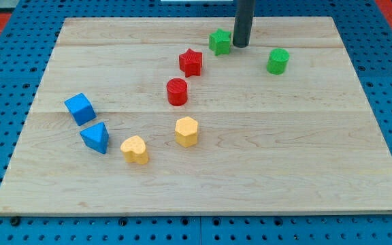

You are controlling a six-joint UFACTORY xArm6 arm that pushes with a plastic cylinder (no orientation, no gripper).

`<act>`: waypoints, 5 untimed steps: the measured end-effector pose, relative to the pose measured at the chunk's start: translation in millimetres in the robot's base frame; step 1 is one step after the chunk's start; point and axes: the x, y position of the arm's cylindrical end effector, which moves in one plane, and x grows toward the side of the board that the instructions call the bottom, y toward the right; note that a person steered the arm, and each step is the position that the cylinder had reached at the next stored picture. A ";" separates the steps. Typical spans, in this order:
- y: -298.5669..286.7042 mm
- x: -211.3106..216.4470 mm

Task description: Place the green star diagonal to the red star

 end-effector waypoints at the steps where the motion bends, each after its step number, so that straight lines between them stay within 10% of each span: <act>1: -93.4 -0.4; 5: -139.5 52.6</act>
